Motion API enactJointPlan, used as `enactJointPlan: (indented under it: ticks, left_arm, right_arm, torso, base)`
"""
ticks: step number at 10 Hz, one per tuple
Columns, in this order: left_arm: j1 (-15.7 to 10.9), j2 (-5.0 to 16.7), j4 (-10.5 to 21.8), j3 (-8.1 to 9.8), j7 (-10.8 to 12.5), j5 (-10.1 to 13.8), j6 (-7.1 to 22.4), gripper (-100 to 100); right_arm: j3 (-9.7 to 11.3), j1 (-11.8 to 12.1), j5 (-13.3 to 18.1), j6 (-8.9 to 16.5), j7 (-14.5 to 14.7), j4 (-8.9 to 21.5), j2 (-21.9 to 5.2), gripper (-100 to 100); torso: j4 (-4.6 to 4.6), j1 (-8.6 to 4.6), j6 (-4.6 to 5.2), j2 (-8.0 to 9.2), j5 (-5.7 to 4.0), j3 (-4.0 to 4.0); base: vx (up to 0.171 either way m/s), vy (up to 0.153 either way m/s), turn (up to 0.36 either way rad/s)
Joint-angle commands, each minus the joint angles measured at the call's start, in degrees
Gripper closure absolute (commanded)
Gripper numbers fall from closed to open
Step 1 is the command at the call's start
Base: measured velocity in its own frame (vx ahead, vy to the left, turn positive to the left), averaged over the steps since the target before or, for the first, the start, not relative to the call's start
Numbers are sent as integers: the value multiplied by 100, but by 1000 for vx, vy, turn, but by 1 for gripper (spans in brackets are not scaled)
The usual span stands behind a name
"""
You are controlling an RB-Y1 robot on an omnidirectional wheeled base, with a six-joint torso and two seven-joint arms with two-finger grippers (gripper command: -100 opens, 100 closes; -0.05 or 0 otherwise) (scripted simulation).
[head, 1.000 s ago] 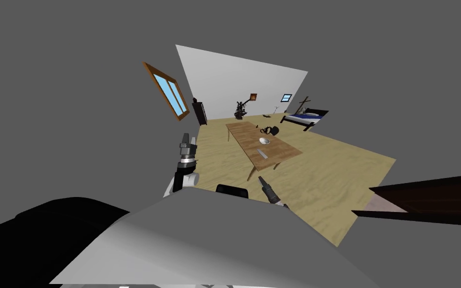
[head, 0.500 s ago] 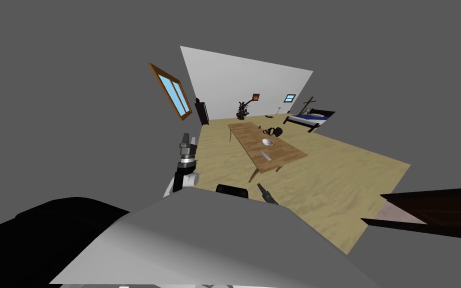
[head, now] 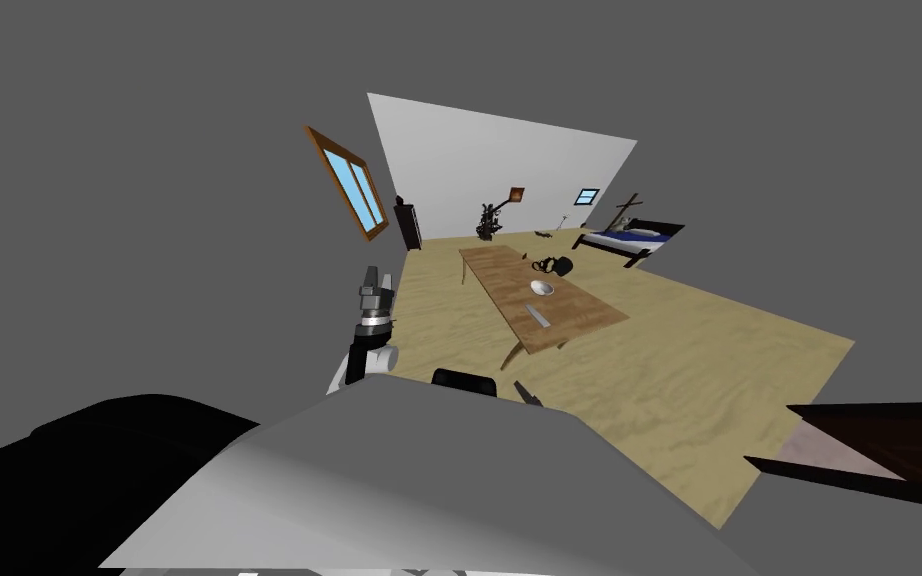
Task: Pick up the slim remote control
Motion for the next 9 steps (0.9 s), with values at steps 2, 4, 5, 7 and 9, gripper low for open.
enactJointPlan:
  ticks: [2,4,5,7,9]
  left_arm:
    - [0,0,0,0,0,0,0,0]
    - [0,0,0,-1,0,0,0,0]
    - [1,0,0,0,0,0,0,0]
    - [0,0,0,0,0,0,0,0]
    - [1,0,0,0,0,0,0,0]
  right_arm:
    - [207,-65,90,-66,96,507,-187,-100]
    - [409,-125,177,-102,204,926,-359,-100]
    - [409,-125,177,-102,204,1021,-359,-100]
    - [610,-195,260,-135,318,1458,-529,-100]
    - [807,-271,337,-167,437,1770,-696,-100]
  torso:
    - [0,3,-3,-7,0,-3]
    - [-5,10,-3,-29,2,-15]
    - [-7,5,0,-32,1,-18]
    - [-3,-6,-4,-21,-1,-11]
    - [-7,10,-4,-38,1,-20]
  base:
    - [72,46,89]
    - [143,55,104]
    - [65,11,-16]
    - [114,23,101]
    - [148,57,90]
